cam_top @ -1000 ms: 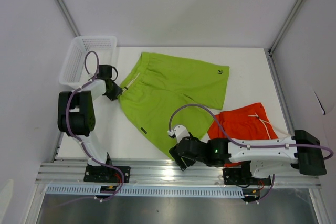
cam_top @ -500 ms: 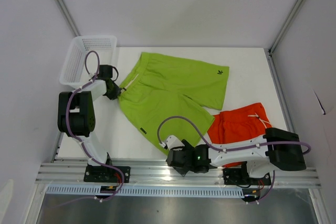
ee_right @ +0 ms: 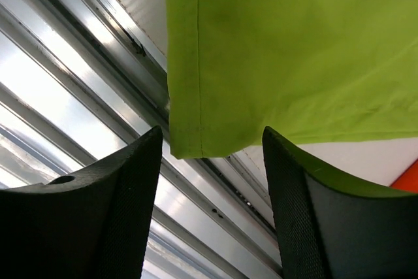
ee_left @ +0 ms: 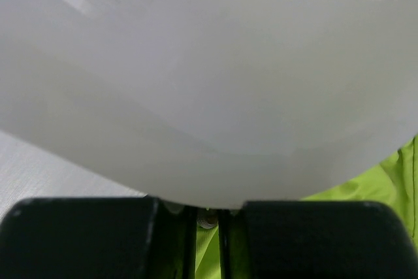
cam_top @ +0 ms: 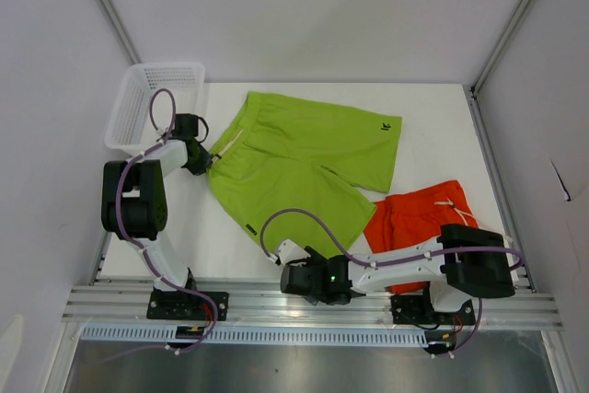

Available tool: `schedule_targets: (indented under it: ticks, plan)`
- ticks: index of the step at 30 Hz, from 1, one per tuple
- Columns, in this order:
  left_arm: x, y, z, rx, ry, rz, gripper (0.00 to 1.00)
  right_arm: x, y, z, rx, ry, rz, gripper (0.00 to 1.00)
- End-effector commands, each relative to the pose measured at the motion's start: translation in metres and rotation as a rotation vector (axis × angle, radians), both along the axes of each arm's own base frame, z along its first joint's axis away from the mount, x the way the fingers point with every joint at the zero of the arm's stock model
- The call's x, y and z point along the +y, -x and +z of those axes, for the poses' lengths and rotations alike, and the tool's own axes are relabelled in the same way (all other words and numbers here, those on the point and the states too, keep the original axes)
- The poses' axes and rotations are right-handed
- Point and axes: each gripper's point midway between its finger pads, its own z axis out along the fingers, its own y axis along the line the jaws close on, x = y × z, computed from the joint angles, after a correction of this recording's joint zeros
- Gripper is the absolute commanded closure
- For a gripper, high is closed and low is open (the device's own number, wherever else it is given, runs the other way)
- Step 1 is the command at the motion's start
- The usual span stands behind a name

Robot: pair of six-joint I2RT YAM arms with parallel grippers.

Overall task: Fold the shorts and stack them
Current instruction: Fold the shorts

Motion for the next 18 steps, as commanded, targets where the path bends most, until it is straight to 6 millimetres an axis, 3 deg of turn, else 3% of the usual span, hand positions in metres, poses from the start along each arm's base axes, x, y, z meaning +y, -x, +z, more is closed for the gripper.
schedule_targets:
  ticks: [1, 3, 5, 6, 10, 11, 18]
  plan:
    - [0.004, 0.005, 0.006, 0.001, -0.049, -0.022, 1.0, 0.015, -0.01, 0.007, -0.038, -0.025, 0.003, 0.4]
    - [0.001, 0.006, 0.01, -0.003, -0.041, -0.032, 1.0, 0.014, -0.01, 0.005, -0.032, -0.021, 0.011, 0.46]
    - [0.0, 0.007, 0.015, -0.012, -0.039, -0.041, 1.0, 0.012, -0.009, 0.001, -0.021, -0.013, 0.027, 0.59]
    - [0.0, 0.007, 0.016, -0.013, -0.041, -0.044, 1.0, 0.011, -0.009, 0.0, -0.023, -0.01, 0.029, 0.71]
    - [-0.001, 0.014, 0.019, 0.003, -0.039, -0.052, 1.0, 0.007, -0.01, 0.004, -0.028, -0.008, 0.036, 1.0]
    - [-0.012, 0.019, 0.019, 0.012, -0.04, -0.082, 1.0, 0.007, -0.005, 0.007, -0.029, -0.011, 0.054, 1.0]
    - [-0.022, 0.045, 0.026, 0.002, 0.002, -0.103, 1.0, -0.002, 0.026, 0.036, -0.022, -0.072, 0.132, 1.0]
